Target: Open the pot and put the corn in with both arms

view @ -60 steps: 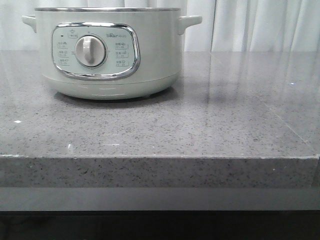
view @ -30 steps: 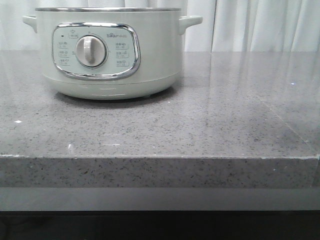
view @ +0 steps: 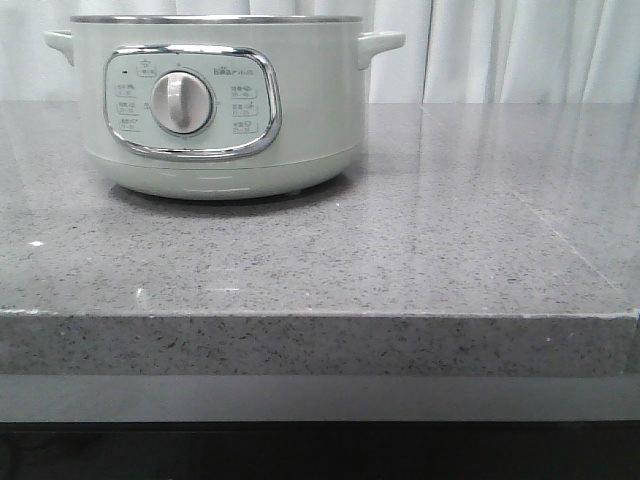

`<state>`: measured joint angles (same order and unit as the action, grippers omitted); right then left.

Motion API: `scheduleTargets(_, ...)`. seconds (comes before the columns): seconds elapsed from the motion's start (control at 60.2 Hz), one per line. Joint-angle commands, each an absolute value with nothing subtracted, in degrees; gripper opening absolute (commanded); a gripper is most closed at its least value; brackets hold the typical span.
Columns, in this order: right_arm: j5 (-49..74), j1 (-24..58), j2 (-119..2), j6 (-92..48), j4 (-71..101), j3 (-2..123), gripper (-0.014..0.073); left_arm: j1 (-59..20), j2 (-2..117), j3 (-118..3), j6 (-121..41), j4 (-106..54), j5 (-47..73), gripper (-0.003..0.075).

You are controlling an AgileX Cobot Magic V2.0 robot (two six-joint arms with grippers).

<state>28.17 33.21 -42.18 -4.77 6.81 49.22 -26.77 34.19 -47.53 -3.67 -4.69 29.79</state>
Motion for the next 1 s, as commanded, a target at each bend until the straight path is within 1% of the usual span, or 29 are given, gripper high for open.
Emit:
scheduleTargets(0.0, 23.3, 33.3, -40.2, -5.0, 6.7, 49.3, 0.0582, -26.8, 34.1, -49.7, -3.7, -5.1, 21.6, 0.0207)
scheduleTargets(0.565, 23.7, 33.3, -39.5, -5.0, 6.7, 48.6, 0.0582, -26.8, 34.1, -49.7, -3.7, -5.1, 21.2, 0.0207)
scheduleTargets(0.781, 23.7, 33.3, -39.5, -5.0, 6.7, 48.6, 0.0582, -26.8, 36.2, -49.7, -3.7, -5.2, 14.6, 0.0207)
scheduleTargets(0.981, 23.7, 33.3, -39.5, -5.0, 6.7, 48.6, 0.0582, -26.8, 43.3, -50.7, -3.7, -5.2, 6.2, 0.0207)
